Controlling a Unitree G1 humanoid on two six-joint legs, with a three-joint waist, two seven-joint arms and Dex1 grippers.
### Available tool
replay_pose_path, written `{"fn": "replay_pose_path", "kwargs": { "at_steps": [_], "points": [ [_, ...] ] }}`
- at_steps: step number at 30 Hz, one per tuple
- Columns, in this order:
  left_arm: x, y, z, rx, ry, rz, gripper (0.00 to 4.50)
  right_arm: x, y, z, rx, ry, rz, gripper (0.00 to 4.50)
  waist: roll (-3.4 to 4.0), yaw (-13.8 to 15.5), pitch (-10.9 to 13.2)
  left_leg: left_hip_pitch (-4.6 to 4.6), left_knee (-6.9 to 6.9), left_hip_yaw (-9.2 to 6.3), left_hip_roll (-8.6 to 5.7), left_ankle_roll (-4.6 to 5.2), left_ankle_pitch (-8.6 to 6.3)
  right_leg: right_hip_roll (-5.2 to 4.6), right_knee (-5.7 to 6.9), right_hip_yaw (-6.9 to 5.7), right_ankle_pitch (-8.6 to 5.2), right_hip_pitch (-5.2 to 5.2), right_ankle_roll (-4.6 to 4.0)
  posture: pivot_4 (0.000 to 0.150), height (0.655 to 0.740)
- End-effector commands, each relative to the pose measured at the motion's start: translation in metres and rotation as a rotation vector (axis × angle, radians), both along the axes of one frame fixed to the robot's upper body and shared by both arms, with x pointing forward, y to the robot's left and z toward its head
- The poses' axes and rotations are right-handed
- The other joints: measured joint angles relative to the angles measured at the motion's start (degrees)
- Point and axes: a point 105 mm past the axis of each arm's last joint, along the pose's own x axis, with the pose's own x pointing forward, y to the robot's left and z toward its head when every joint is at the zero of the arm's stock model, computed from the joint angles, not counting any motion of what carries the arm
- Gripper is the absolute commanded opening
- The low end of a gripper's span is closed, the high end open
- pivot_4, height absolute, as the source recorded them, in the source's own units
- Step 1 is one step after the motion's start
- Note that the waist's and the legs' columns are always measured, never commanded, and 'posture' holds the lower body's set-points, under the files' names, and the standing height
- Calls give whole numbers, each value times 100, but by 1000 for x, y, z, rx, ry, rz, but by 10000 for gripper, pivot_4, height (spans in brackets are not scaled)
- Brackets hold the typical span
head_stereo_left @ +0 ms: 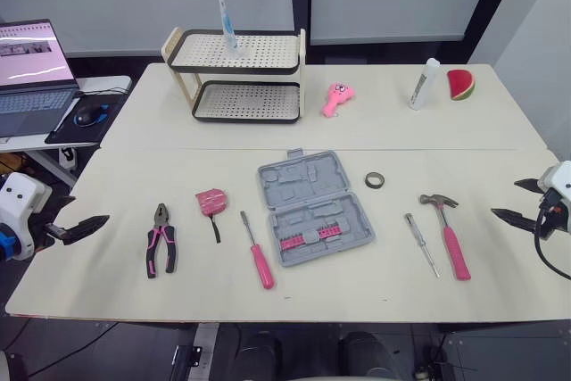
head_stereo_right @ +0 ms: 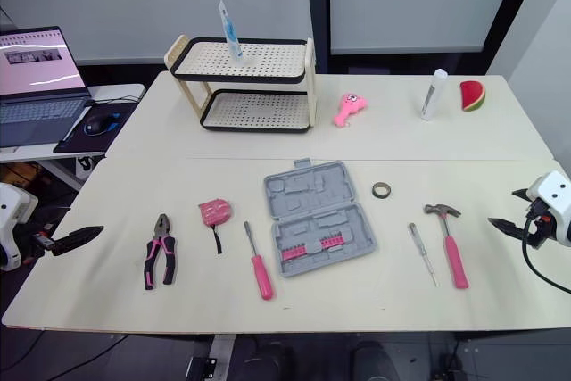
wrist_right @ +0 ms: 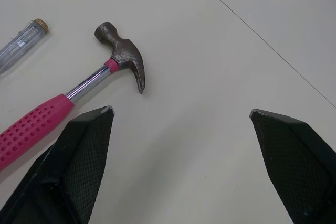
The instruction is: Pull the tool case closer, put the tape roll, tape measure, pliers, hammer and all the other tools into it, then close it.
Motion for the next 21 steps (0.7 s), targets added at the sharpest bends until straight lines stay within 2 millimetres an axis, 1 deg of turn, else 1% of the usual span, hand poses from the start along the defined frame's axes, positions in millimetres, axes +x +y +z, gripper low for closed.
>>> {"fn": "replay_pose_path", "kwargs": {
  "at_steps": [1,6,10,21],
  "points": [
    [3,0,8,24,-18,-8,45000,2,-2,14,-2,-38,2,44194,0,0,0,0,0,0,0,0,0,0,0,0,0,0,0,1500,7400],
    [6,-1,10,21,-27,-7,45000,1,-4,17,1,-40,-9,44194,0,4,0,0,0,0,0,0,0,0,0,0,0,0,0,1500,7400],
    [5,-1,9,24,-21,-13,45000,-1,-4,13,3,-32,-9,44194,0,1,0,0,0,0,0,0,0,0,0,0,0,0,0,1500,7400],
    [4,-3,8,10,-14,-17,45000,3,1,13,1,-26,8,44194,0,1,0,0,0,1,0,0,0,0,0,0,0,0,0,1500,7400]
  ]
}}
